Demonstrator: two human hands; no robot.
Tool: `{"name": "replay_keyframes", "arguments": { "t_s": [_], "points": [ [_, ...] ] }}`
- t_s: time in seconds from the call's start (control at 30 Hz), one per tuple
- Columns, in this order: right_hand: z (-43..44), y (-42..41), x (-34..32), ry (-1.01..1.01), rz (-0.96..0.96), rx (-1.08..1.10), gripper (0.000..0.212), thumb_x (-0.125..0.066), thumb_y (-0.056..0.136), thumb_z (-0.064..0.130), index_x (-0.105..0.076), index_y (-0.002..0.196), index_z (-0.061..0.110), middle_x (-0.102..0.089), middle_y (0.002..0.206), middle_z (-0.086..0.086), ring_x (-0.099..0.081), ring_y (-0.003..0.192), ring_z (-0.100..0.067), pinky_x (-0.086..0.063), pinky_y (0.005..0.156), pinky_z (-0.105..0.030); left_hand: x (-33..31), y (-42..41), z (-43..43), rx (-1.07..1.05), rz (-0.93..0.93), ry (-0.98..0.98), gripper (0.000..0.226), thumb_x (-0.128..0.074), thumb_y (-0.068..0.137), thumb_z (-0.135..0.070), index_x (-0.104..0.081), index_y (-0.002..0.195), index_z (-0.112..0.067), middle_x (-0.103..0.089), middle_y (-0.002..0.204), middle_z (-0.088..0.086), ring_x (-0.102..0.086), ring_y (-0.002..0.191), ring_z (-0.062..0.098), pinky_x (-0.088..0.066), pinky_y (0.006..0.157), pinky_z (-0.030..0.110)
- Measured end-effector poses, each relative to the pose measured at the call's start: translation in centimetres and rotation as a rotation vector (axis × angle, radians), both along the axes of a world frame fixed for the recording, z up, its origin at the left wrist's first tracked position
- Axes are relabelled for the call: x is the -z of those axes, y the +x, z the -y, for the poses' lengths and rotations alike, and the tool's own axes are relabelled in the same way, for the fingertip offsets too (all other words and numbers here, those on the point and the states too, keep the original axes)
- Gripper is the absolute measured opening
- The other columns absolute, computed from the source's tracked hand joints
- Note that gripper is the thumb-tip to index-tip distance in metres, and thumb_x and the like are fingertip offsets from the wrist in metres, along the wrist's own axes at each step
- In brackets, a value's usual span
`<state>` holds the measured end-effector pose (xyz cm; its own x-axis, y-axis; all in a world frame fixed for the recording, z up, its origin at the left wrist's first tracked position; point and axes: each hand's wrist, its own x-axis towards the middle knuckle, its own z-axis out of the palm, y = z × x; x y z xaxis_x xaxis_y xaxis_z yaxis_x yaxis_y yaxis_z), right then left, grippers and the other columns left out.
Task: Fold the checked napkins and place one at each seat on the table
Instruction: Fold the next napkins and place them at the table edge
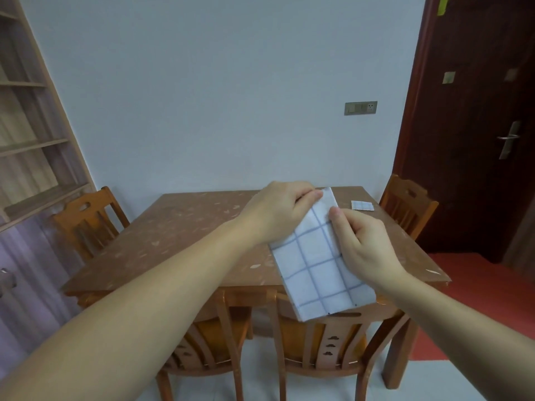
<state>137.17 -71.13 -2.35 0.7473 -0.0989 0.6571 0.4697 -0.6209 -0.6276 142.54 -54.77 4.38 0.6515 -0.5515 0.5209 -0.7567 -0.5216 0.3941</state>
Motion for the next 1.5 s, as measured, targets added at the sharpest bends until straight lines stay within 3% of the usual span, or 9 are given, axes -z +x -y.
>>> {"name": "replay_keyframes", "arguments": {
  "t_s": [0.3,0.6,0.83,0.93,1.1,1.2,1.3,1.43,1.5],
  "points": [
    [0.6,-0.4,0.8,-0.082,-0.072,-0.014,0.064,-0.040,0.092,0.054,-0.053,0.059,0.001,-0.052,0.052,-0.015,-0.047,0.049,-0.028,-0.032,0.048,-0.035,-0.1,1.3,-1.8,-0.038,-0.022,-0.046,0.040,-0.046,0.100,-0.031,-0.042,0.067,-0.009,-0.040,0.058,-0.003,-0.038,0.057,0.010,-0.030,0.057,0.028],
    [0.4,-0.9,-0.3,-0.151,-0.131,-0.065,0.054,-0.044,0.100,0.037,-0.035,0.052,0.015,-0.032,0.044,0.003,-0.029,0.041,-0.010,-0.022,0.045,-0.022,0.8,1.8,-2.9,-0.057,-0.071,-0.076,0.043,-0.046,0.101,-0.032,-0.046,0.070,-0.002,-0.041,0.061,0.002,-0.037,0.056,0.010,-0.027,0.055,0.027],
    [0.6,-0.3,-1.2,0.055,-0.043,-0.025,0.054,-0.041,0.102,0.031,-0.037,0.052,0.011,-0.037,0.045,0.000,-0.034,0.043,-0.010,-0.026,0.045,-0.025,3.6,1.0,-2.8,0.118,-0.966,-0.819,0.071,-0.047,0.072,-0.078,-0.069,0.104,-0.018,-0.071,0.098,0.005,-0.067,0.085,0.021,-0.052,0.069,0.031],
    [0.6,0.2,-1.0,0.109,-0.034,0.009,0.055,-0.040,0.103,0.032,-0.040,0.054,0.007,-0.037,0.047,-0.004,-0.033,0.044,-0.013,-0.026,0.045,-0.029,5.6,-0.1,-1.5,0.171,-1.000,-0.732,0.057,-0.054,0.075,-0.068,-0.070,0.108,-0.024,-0.073,0.113,0.003,-0.068,0.107,0.024,-0.054,0.088,0.046],
    [1.1,0.3,-0.5,0.156,-0.056,0.039,0.057,-0.039,0.103,0.037,-0.056,0.066,-0.003,-0.061,0.064,-0.019,-0.057,0.058,-0.034,-0.046,0.052,-0.048,6.7,-0.3,-0.3,0.074,-0.825,-0.608,0.014,-0.065,0.091,-0.028,-0.075,0.089,-0.019,-0.077,0.094,-0.003,-0.073,0.091,0.017,-0.057,0.085,0.038],
    [1.7,0.0,-1.0,0.269,-0.233,-0.084,0.049,-0.045,0.100,0.040,-0.069,0.080,0.002,-0.074,0.082,-0.012,-0.071,0.077,-0.031,-0.058,0.070,-0.053,6.3,-0.2,-0.4,0.069,-0.763,-0.533,0.017,-0.065,0.092,-0.029,-0.075,0.090,-0.016,-0.077,0.084,-0.002,-0.072,0.075,0.013,-0.058,0.070,0.031],
    [2.6,-0.3,-1.9,0.359,-0.408,-0.231,0.027,-0.056,0.095,0.031,-0.073,0.098,0.010,-0.077,0.096,-0.002,-0.074,0.089,-0.021,-0.058,0.086,-0.048,5.6,-0.1,-0.5,0.044,-0.769,-0.465,0.024,-0.068,0.088,-0.035,-0.075,0.093,-0.012,-0.077,0.093,0.005,-0.073,0.087,0.024,-0.058,0.085,0.045],
    [3.9,-0.4,-2.6,0.377,-0.554,-0.357,0.024,-0.055,0.094,0.023,-0.070,0.106,0.008,-0.076,0.106,-0.005,-0.072,0.099,-0.023,-0.056,0.091,-0.043,4.9,-0.2,-0.5,0.051,-0.794,-0.445,0.079,-0.077,0.064,-0.065,-0.070,0.103,0.003,-0.069,0.106,0.026,-0.065,0.101,0.046,-0.049,0.092,0.062],
    [4.4,-0.4,-2.6,0.387,-0.580,-0.405,0.027,-0.056,0.090,0.025,-0.070,0.107,0.009,-0.075,0.108,-0.007,-0.071,0.101,-0.024,-0.059,0.086,-0.037,4.7,-0.1,-0.7,0.082,-0.831,-0.457,0.052,-0.072,0.083,-0.044,-0.070,0.105,0.003,-0.072,0.106,0.022,-0.068,0.100,0.040,-0.053,0.092,0.055]
  ]
}}
